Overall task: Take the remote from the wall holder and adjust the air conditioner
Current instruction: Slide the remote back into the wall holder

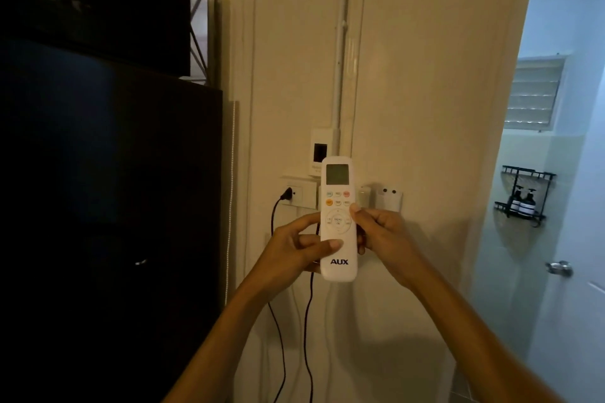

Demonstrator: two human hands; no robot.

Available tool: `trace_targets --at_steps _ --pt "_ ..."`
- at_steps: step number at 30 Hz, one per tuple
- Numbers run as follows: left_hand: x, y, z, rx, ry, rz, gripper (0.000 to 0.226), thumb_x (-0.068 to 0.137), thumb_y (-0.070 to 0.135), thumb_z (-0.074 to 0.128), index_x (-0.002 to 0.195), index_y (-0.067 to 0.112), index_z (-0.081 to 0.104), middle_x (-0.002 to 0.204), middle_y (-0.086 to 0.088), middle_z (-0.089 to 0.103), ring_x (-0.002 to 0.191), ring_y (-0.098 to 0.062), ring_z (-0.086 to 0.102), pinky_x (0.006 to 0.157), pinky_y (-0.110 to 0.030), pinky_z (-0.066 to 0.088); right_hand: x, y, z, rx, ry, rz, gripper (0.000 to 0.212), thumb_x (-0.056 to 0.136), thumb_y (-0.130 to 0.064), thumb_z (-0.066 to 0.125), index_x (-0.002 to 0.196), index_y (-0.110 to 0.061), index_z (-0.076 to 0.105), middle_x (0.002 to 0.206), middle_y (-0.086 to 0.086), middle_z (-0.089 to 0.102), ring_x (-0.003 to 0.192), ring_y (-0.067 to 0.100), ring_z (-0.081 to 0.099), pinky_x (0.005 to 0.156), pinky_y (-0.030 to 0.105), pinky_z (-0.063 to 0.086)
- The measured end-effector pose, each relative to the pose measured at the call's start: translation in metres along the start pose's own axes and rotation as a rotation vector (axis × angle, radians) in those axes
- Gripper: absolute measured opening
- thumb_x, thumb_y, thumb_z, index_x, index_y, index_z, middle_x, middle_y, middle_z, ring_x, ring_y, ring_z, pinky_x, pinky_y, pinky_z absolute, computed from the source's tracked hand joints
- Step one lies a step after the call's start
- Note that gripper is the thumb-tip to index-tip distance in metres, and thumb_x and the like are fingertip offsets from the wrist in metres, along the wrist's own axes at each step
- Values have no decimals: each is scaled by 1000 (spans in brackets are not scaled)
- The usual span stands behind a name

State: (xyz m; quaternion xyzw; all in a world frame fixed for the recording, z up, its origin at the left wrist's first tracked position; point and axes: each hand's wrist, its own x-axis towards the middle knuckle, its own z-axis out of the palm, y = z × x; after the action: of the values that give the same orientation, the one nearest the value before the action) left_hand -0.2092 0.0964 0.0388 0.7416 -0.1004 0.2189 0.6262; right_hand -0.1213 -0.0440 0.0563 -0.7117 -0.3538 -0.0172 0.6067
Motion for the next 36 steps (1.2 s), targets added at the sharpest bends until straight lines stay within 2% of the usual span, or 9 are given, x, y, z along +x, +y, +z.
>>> trace_targets --at_steps 2,6,10,14,23,27,30,33,36 --pt "16 -12 5 -19 -11 -9 41 80 11 65 105 41 52 77 16 75 81 -8 71 56 -16 55 12 12 -13 6 0 10 21 89 -32 49 98 -27 67 88 1 72 80 28 69 68 35 57" --pt "50 -36 10 -33 -86 -27 43 80 8 63 100 45 51 74 20 74 78 -3 71 55 -15 54 47 26 -40 -31 42 8 26 90 -29 49 88 -13 69 76 12 66 61 20 58 53 22 50" --pt "87 -57 9 -40 -161 -46 47 80 8 63 104 46 50 79 18 75 85 -5 70 60 -18 56 88 30 -60 -95 96 28 40 90 -35 49 88 1 68 75 16 64 58 17 55 50 23 45" --pt "121 -72 9 -65 -217 -32 51 79 9 65 118 37 49 88 13 75 93 -12 69 68 -25 59 121 28 -77 -106 119 45 38 88 -38 52 80 -5 70 69 6 65 58 15 55 49 23 44" --pt "171 -99 23 -51 -283 -22 35 81 8 63 98 38 61 97 12 68 87 1 68 64 -16 56 156 30 -105 -251 123 38 19 83 -27 62 76 -12 72 70 5 68 50 5 58 45 15 46" --pt "187 -100 33 -82 -292 4 33 81 9 63 101 35 61 98 17 69 87 0 68 65 -15 56 166 32 -119 -296 185 35 18 82 -28 63 77 -14 72 72 5 69 58 10 58 46 13 46" --pt "197 -97 42 -122 -269 16 29 82 10 62 107 23 63 96 14 72 86 -1 69 64 -14 55 174 27 -129 -334 227 16 16 82 -29 63 75 -18 71 72 4 68 60 11 57 48 14 49" --pt "201 -95 54 -188 -170 28 21 82 11 62 103 15 65 78 13 74 80 -3 70 62 -14 55 180 17 -138 -357 259 -4 21 82 -28 64 81 -10 73 69 4 67 56 11 56 46 12 49" --pt "197 -103 68 -191 -20 39 17 84 21 60 100 24 64 82 12 70 81 -4 67 67 -17 57 182 9 -146 -385 278 -25 19 82 -27 64 79 -10 72 68 4 67 54 10 58 47 12 50"
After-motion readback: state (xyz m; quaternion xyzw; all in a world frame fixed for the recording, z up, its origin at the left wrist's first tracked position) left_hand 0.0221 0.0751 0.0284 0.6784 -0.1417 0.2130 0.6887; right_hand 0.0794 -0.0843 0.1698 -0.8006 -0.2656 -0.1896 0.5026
